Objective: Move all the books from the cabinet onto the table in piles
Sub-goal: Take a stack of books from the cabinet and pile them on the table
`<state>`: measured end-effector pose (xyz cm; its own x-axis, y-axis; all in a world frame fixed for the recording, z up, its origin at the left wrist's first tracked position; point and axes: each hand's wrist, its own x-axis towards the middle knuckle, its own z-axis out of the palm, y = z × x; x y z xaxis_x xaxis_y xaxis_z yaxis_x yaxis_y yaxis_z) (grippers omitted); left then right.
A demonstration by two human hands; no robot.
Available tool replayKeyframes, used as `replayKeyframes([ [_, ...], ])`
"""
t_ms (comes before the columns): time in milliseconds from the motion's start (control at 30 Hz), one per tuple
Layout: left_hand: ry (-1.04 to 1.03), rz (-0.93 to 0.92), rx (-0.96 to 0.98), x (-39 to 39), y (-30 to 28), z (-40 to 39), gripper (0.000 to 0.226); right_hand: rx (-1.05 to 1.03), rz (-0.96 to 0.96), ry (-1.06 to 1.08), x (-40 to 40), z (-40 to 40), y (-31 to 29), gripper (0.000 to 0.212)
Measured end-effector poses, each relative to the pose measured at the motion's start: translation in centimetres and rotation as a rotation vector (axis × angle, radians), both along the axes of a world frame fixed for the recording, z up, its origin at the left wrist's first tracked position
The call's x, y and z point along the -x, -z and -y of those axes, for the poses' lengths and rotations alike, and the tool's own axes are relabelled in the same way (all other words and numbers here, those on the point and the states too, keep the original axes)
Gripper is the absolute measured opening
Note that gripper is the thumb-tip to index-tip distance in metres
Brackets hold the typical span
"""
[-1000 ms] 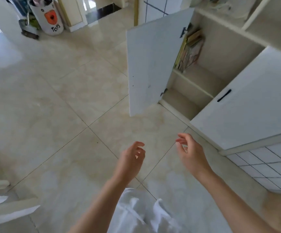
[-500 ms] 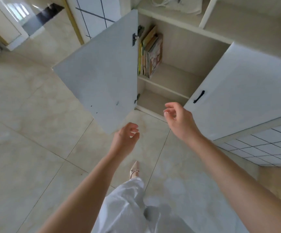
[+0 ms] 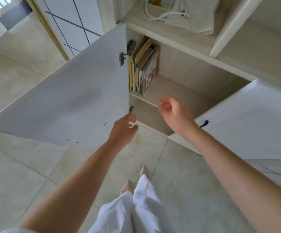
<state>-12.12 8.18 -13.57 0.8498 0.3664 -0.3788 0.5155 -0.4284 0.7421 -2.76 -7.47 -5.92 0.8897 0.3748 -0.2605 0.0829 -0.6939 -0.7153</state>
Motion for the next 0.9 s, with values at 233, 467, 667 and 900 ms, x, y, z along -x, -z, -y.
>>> replayKeyframes([
  [233, -0.133, 0.062, 0.037, -8.5, 3.6, -1.1, 0.031, -0.030, -0.113, -0.048, -9.8, -3.3, 4.8, 0.025],
  [467, -0.197, 0.099, 0.048, -14.4, 8.1, -2.4, 0.041, -0.007, -0.193, 0.032, -16.3, -7.3, 8.4, 0.029],
  [667, -0.196, 0.191, 0.039, -19.0, 11.4, -3.4, 0.054, 0.013, -0.272, 0.143, -20.5, -11.7, 10.5, 0.031],
  [900, -0.241, 0.313, 0.054, -21.3, 14.1, -3.2, 0.061, -0.031, -0.467, 0.232, -22.9, -15.0, 12.0, 0.059],
])
